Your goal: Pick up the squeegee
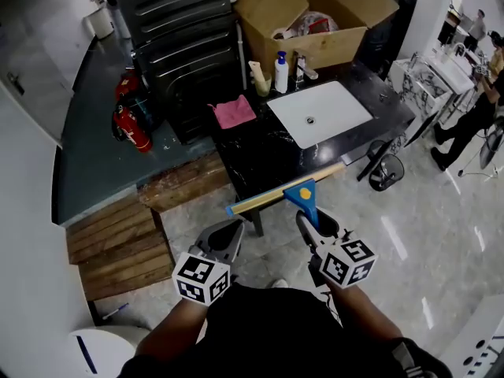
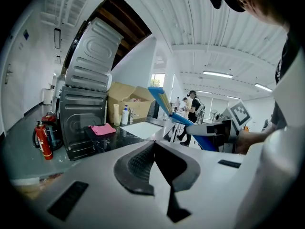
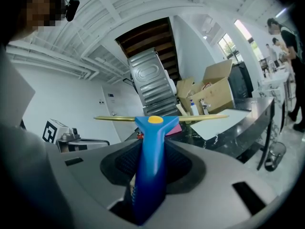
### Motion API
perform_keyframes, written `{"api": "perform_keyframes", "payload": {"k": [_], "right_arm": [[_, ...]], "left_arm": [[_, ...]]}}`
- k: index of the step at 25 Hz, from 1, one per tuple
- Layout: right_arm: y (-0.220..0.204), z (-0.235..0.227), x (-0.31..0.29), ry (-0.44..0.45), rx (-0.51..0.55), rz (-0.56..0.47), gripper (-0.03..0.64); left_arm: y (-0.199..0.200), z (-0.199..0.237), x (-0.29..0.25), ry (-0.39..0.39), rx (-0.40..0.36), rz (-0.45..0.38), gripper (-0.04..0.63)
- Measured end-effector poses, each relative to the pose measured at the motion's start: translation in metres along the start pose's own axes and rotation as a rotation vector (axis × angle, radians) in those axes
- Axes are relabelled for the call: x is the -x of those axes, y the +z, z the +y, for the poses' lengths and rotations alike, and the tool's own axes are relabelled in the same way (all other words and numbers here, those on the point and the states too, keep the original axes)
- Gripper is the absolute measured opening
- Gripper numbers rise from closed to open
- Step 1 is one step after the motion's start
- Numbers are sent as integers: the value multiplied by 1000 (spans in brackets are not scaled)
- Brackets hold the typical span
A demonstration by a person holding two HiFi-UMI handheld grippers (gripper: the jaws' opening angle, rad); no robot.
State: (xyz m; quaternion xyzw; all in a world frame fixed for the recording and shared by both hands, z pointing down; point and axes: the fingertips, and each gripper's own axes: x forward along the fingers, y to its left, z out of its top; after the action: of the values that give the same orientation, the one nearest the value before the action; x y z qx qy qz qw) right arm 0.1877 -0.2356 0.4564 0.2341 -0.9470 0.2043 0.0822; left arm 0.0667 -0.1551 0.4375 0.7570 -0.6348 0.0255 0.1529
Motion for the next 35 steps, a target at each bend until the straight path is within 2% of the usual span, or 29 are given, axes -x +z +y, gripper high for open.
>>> {"api": "perform_keyframes", "payload": {"k": [12,19,25,35], "right_arm": [[5,29,-31,-56,-17,-34,141],[9,40,-41,-96,-12,-40,141],[4,47,-46,-117,-19,-41,141],[-5,62,-40,-141,-24,-34,141]], "left_arm": [[16,25,4,-123,-44,42,17],[28,44,6,-150,-49,30,17],[22,57,12,-161,-34,39,17],[19,59,20,-189,-18,35,16]]}}
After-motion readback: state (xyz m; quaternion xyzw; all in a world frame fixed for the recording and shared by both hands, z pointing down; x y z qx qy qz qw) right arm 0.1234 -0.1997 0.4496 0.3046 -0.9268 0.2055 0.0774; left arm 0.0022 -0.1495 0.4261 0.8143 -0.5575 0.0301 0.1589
